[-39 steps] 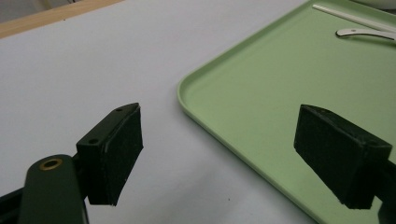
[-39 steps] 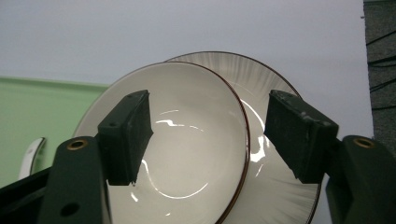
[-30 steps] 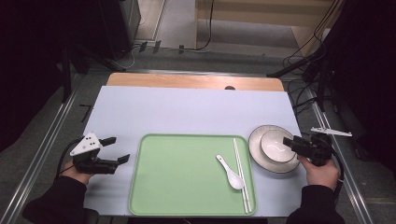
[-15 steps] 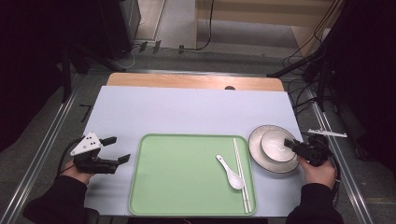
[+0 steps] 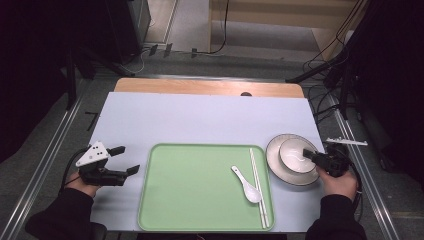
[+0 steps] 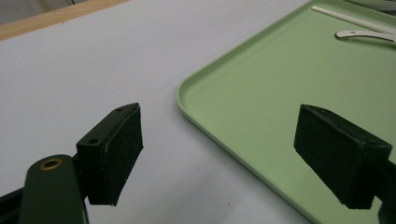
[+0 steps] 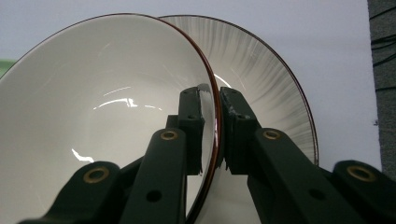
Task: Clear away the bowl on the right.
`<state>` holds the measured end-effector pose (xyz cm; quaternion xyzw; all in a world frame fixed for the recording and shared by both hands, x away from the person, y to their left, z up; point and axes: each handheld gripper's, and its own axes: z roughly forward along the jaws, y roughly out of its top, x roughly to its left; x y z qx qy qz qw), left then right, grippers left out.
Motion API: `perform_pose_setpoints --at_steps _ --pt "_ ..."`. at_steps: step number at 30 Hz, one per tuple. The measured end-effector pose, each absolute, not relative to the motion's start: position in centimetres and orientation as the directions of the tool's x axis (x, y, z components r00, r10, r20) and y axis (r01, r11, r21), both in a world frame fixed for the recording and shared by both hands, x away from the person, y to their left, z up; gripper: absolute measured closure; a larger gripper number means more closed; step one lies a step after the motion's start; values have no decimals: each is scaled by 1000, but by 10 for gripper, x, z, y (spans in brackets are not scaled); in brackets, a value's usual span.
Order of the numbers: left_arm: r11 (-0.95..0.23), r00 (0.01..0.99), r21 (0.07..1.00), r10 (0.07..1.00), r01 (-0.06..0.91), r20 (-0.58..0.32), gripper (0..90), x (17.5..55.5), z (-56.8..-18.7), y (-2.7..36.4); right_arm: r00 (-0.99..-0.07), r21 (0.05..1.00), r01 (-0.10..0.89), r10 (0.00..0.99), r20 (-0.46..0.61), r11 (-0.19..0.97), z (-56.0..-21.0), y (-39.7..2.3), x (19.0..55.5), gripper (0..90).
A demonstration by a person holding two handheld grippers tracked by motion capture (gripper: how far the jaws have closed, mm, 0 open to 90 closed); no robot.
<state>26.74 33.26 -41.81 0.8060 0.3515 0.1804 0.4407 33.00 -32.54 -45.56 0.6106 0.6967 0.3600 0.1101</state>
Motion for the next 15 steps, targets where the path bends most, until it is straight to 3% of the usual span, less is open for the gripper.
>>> perform_pose_setpoints --at_steps 15 --pt "-363 687 838 726 407 -19 156 268 -418 333 -210 619 783 910 357 -62 -452 -329 330 824"
